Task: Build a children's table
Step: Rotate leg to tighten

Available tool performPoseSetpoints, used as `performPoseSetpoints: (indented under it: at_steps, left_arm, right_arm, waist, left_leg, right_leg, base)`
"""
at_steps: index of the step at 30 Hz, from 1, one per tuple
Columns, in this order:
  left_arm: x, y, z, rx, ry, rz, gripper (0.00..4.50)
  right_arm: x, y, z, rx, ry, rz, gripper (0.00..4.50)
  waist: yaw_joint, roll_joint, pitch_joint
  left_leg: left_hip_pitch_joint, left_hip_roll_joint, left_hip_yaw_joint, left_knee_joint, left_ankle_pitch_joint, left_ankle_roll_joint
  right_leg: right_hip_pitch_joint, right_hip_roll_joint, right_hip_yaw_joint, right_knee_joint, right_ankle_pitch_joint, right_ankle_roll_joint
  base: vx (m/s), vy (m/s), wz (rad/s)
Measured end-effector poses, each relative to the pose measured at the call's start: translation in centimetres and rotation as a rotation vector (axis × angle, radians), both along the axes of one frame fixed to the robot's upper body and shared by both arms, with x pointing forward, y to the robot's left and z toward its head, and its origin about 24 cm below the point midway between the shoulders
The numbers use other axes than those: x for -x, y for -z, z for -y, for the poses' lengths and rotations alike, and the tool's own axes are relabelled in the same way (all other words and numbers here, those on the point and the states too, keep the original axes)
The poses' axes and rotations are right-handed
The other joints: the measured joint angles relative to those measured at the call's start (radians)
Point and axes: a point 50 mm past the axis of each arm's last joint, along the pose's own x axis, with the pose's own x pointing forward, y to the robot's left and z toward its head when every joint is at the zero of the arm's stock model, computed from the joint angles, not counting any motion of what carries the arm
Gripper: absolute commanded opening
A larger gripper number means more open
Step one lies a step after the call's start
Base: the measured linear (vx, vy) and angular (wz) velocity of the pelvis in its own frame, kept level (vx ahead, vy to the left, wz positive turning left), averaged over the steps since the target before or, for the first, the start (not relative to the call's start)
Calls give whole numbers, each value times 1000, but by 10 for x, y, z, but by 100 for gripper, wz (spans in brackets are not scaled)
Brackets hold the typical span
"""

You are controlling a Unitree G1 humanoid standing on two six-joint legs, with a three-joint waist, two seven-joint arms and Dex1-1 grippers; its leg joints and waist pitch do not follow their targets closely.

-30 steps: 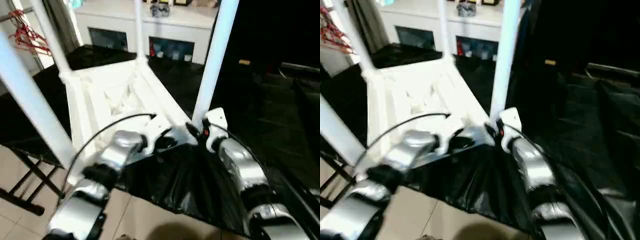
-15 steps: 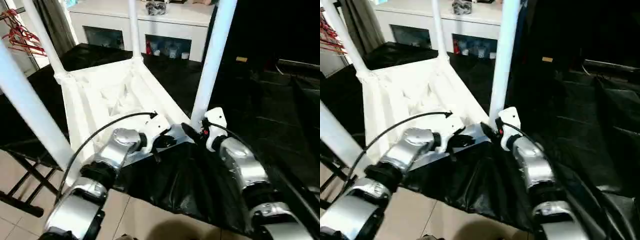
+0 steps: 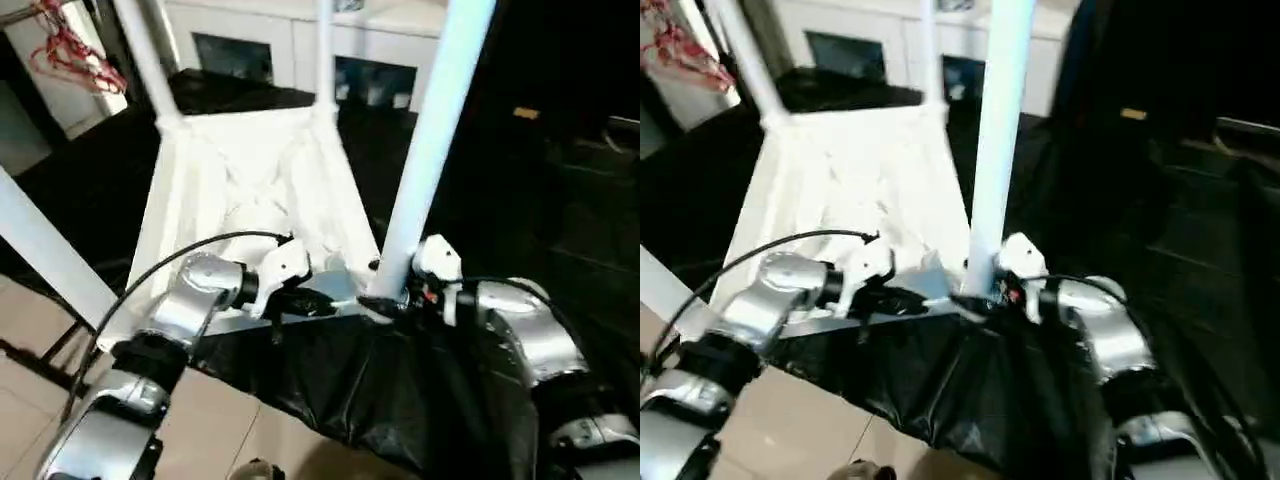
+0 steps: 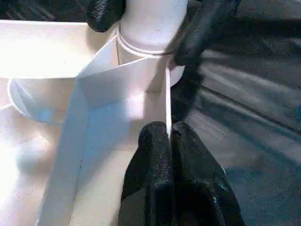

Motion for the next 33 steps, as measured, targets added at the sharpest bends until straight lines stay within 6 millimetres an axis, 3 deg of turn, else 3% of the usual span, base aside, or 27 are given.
performPoseSetpoints:
  at_steps: [4,14,20,27,33]
  left_arm:
    - [5,2,-3,-7,39,-22,0]
    - [11,3,-4,-16,79,-47,0]
    - [10,4,-3,-16,76,-42,0]
    - [3,7,8,-16,-6,-3,0]
    - [-8,10,21,-23,-131,17,0]
  right_arm:
    - [7,1,1,8,-67,-34,311]
    - [12,-1,2,2,-116,-72,213]
    - [14,0,2,-3,-113,-74,200]
    - [10,6,6,-37,39,-61,199]
    - [-3,14,3,-87,290,-41,197]
  waist:
    - [6,0,0]
    - [6,-1,0]
    - [8,-2,0]
    - [6,-1,0]
    - [-19,-2,0]
  left_leg:
    - [2,1,0,5,-2,-6]
    - [6,1,1,5,0,-7]
    - [6,1,1,5,0,-7]
    - [9,1,1,5,0,-7]
    - [12,0,0,5,0,-7]
  right_leg:
    - [4,0,1,2,0,1]
    - [9,0,4,2,0,2]
    - [10,0,4,2,0,3]
    - [18,0,5,0,-3,8]
    - [20,-1,5,-2,-4,10]
  base:
    - [0,0,0]
    - [0,0,0]
    - [0,0,0]
    - [0,0,0]
    - [0,0,0]
